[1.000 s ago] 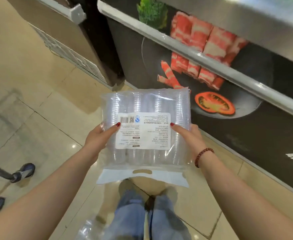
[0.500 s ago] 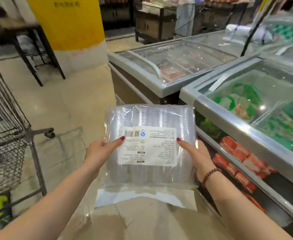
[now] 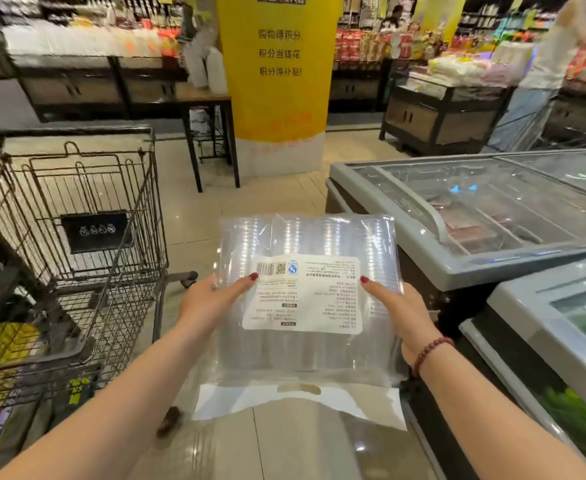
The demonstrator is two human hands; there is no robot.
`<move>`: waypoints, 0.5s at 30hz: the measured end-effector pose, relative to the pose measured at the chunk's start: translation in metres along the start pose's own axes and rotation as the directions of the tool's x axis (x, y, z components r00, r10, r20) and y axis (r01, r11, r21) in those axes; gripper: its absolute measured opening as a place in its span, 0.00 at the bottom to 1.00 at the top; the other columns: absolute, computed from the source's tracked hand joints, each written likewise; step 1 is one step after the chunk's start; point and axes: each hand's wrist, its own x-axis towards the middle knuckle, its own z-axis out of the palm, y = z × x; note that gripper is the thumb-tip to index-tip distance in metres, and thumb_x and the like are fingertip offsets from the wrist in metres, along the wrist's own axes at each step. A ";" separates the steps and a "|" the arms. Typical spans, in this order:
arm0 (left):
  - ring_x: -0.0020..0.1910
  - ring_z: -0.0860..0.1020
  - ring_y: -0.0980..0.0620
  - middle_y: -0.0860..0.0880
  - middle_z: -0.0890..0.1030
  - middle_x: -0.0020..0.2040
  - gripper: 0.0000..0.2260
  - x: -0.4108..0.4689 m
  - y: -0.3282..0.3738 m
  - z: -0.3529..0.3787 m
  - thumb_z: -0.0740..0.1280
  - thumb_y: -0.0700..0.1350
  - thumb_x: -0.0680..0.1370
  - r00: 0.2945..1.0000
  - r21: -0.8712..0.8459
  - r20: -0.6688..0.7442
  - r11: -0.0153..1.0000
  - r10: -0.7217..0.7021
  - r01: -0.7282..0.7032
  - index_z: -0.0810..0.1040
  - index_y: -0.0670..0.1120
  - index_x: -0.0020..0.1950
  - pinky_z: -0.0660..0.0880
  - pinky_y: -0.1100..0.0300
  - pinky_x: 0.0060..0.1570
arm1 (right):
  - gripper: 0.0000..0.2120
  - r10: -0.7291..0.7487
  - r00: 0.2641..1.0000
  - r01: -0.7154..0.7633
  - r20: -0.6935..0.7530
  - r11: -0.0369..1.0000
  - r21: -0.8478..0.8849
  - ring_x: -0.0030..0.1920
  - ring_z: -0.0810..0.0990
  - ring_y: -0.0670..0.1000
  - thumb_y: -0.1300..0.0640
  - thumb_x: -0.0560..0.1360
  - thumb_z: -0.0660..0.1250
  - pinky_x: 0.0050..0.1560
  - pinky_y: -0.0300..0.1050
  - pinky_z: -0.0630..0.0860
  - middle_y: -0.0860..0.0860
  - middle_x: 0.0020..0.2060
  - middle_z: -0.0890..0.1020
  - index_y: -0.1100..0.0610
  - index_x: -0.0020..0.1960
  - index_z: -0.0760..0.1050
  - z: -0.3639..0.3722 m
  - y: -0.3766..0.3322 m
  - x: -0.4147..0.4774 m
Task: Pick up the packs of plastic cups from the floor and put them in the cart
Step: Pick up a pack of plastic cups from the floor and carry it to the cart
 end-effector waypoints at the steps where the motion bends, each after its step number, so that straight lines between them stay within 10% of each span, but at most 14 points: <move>1: 0.67 0.72 0.44 0.47 0.74 0.69 0.49 0.010 0.004 -0.003 0.73 0.72 0.59 1.000 -0.009 -0.023 1.000 -0.005 0.005 0.70 0.46 0.73 0.71 0.44 0.66 | 0.30 0.009 0.999 -0.009 0.033 1.000 -0.013 0.52 0.83 0.52 0.43 0.65 0.78 0.46 0.47 0.78 0.51 0.52 0.85 0.54 0.62 0.76 0.008 -0.003 0.018; 5: 0.62 0.75 0.46 0.48 0.77 0.66 0.38 0.053 0.013 -0.010 0.73 0.66 0.66 0.989 -0.044 -0.139 0.998 -0.043 0.037 0.73 0.48 0.70 0.72 0.51 0.60 | 0.54 0.011 0.988 0.003 0.157 0.996 -0.088 0.60 0.79 0.54 0.26 0.49 0.77 0.62 0.61 0.75 0.50 0.61 0.80 0.50 0.68 0.71 0.043 -0.020 0.093; 9: 0.58 0.80 0.45 0.49 0.82 0.59 0.45 0.088 0.015 -0.025 0.74 0.74 0.55 0.946 -0.141 -0.284 0.982 -0.159 0.123 0.77 0.49 0.64 0.76 0.44 0.59 | 0.41 0.034 0.959 -0.005 0.280 0.995 -0.104 0.61 0.74 0.53 0.35 0.63 0.76 0.64 0.53 0.68 0.47 0.57 0.78 0.55 0.66 0.68 0.082 -0.042 0.150; 12: 0.60 0.78 0.44 0.45 0.80 0.60 0.39 0.102 0.024 -0.043 0.75 0.66 0.64 0.904 -0.121 -0.391 0.983 -0.173 0.136 0.76 0.40 0.66 0.74 0.44 0.61 | 0.53 0.031 0.928 0.022 0.370 0.990 -0.137 0.62 0.77 0.54 0.27 0.51 0.76 0.65 0.59 0.72 0.50 0.62 0.79 0.51 0.70 0.70 0.120 -0.051 0.183; 15: 0.54 0.78 0.46 0.51 0.81 0.50 0.27 0.122 0.023 -0.074 0.74 0.61 0.68 0.862 -0.128 -0.461 0.977 -0.212 0.172 0.80 0.44 0.59 0.75 0.55 0.49 | 0.43 0.014 0.895 0.040 0.445 0.993 -0.113 0.61 0.75 0.52 0.35 0.63 0.76 0.63 0.52 0.70 0.50 0.64 0.78 0.52 0.71 0.69 0.166 -0.063 0.202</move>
